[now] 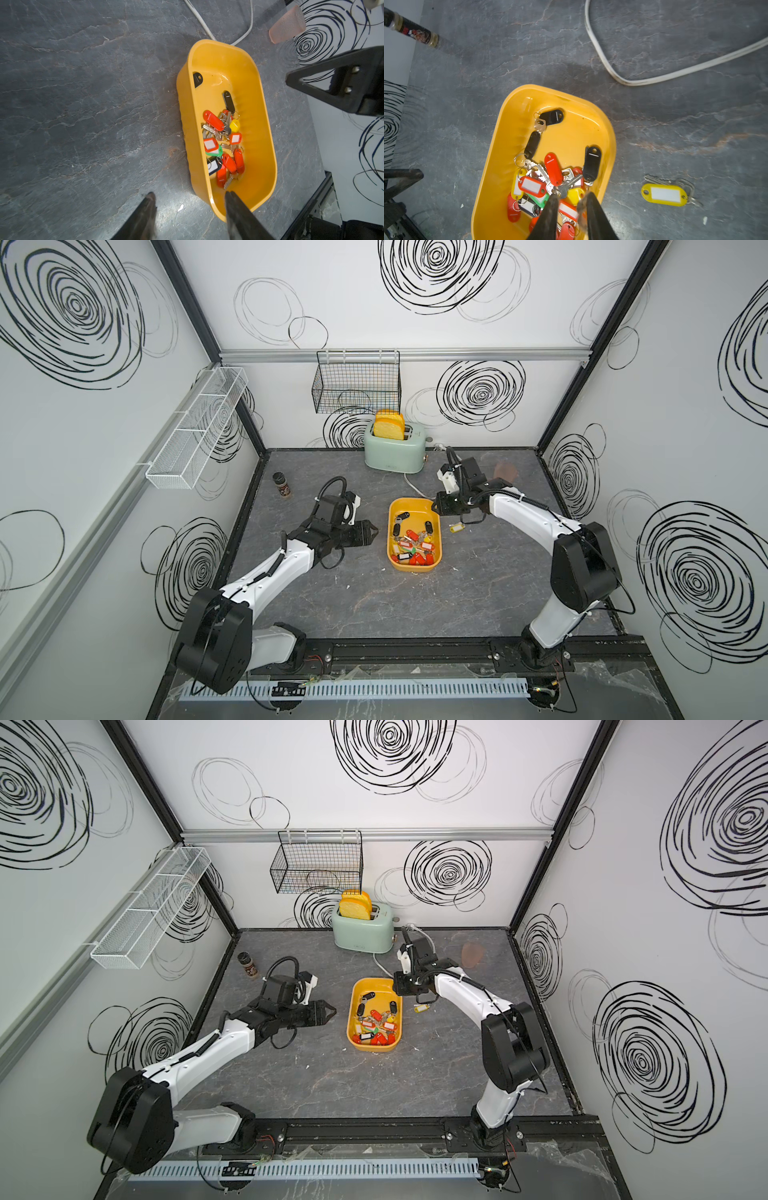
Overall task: Take the keys out of the storage box
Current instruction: Pick up the key from the storage box.
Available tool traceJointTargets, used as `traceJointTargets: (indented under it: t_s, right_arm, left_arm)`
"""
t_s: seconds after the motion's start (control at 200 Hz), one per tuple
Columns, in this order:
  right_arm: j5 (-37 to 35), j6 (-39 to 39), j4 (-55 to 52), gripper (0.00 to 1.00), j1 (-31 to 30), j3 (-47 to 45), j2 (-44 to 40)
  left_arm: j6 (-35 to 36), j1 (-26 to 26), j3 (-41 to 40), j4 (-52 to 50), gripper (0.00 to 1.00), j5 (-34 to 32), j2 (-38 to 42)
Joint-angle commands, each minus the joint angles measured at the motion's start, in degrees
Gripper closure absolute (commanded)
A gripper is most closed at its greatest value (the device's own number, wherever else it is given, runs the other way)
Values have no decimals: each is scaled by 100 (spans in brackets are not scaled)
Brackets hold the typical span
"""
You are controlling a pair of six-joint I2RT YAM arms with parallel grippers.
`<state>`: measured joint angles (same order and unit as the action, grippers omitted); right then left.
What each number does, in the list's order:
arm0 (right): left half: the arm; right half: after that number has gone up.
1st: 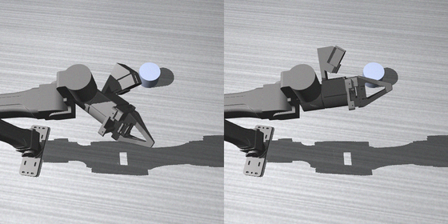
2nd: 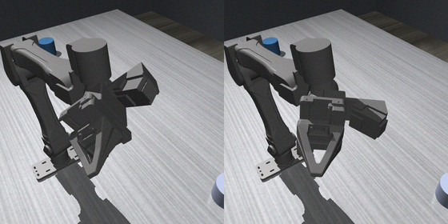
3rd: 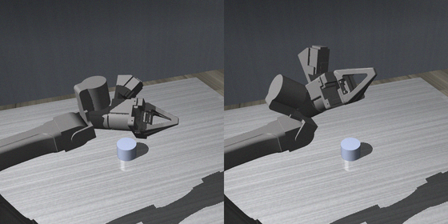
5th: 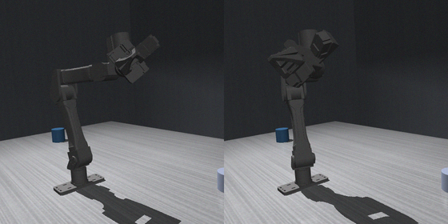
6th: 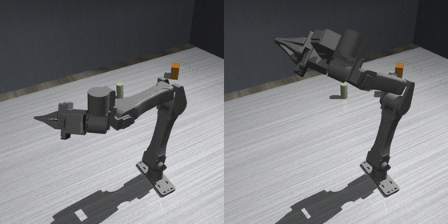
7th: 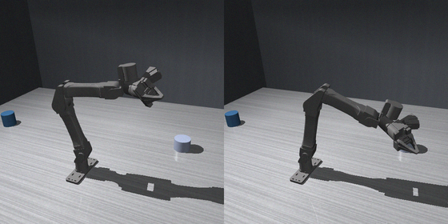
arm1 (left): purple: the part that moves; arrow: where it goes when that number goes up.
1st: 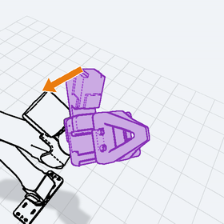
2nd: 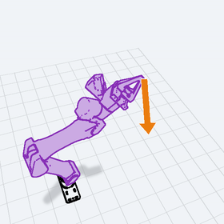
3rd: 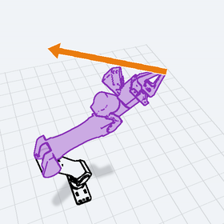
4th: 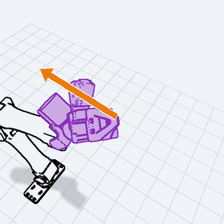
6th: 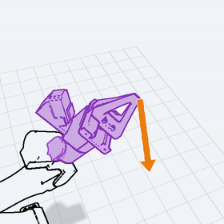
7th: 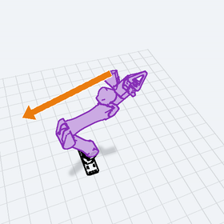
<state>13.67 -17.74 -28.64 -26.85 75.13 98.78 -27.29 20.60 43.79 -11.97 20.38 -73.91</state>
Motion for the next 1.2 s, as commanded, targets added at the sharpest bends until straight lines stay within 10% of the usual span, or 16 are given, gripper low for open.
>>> traceJointTargets:
  t_s: [0.0, 1.196]
  right_arm:
    - [-134, 272, -421, 73, -238, 173, 241]
    - [-1317, 1176, -976, 65, -1480, 441, 1272]
  left_arm:
    - [126, 20, 13, -110, 43, -52, 145]
    - [514, -24, -309, -273, 40, 379, 346]
